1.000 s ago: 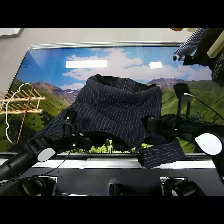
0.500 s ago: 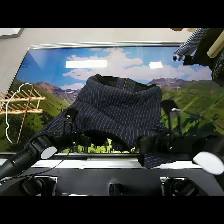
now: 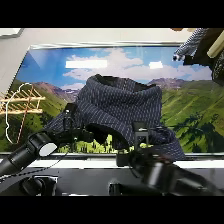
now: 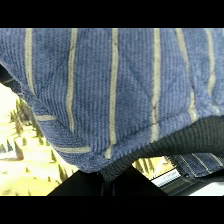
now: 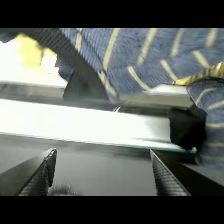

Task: Fold the clothes and pants, and hang the long-sleeved shirts on hangers.

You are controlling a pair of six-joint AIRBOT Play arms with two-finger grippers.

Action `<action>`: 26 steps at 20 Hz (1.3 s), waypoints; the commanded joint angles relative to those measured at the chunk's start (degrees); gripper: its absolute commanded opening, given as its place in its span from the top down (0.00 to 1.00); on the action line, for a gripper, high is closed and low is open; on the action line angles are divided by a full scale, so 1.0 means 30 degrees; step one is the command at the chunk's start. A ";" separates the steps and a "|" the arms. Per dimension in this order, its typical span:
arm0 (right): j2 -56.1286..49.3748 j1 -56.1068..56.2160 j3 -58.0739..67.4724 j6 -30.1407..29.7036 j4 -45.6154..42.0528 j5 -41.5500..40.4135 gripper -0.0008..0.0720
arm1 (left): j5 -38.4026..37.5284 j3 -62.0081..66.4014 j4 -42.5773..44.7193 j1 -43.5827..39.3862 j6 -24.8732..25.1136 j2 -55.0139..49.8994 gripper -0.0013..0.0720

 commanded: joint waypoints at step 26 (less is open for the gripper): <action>0.0743 -0.6943 1.1948 -0.5340 -0.6943 0.7104 0.97 | -1.0032 1.2356 0.2200 0.0612 -0.0474 -0.0124 0.98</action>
